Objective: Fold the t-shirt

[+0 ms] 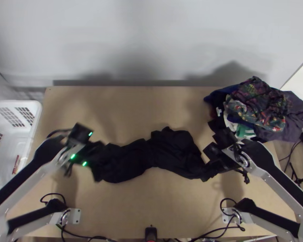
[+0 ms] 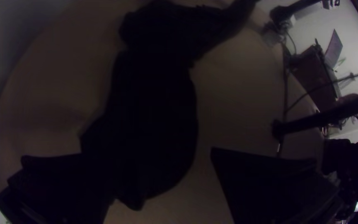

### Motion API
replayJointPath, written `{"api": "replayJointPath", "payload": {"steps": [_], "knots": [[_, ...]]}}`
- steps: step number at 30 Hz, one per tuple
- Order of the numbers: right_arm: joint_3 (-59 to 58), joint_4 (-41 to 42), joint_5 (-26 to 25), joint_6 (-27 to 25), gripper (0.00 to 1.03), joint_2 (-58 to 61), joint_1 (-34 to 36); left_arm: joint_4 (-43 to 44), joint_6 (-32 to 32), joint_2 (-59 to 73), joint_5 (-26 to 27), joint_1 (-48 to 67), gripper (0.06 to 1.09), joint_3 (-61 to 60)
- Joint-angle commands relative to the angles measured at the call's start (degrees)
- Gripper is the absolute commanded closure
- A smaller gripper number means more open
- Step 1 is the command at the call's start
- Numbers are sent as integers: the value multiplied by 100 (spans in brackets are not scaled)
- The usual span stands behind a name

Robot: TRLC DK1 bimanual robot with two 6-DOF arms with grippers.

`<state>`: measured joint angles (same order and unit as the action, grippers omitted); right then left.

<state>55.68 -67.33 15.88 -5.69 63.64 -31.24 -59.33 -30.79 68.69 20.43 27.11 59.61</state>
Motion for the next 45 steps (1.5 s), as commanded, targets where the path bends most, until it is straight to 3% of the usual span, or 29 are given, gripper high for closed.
{"api": "replayJointPath", "payload": {"steps": [1,5,10,15,28,32,45], "knots": [[-84,53,-6,-63,100,44,-48,484,372,2184,-144,-110,11,1580],[48,71,3,-46,100,61,-40,668,776,3388,-320,75,11,2889],[180,80,3,24,100,96,-40,572,723,4645,-584,330,11,3926],[206,80,3,33,100,52,22,-140,29,5586,-381,488,12,4849],[268,80,-6,24,100,-27,119,-404,-446,6087,-425,479,14,5069],[285,80,-6,24,100,-36,154,-562,-586,6113,-417,497,19,5051],[294,71,-6,42,100,-53,206,-843,-463,5796,-408,180,17,5992]]}}
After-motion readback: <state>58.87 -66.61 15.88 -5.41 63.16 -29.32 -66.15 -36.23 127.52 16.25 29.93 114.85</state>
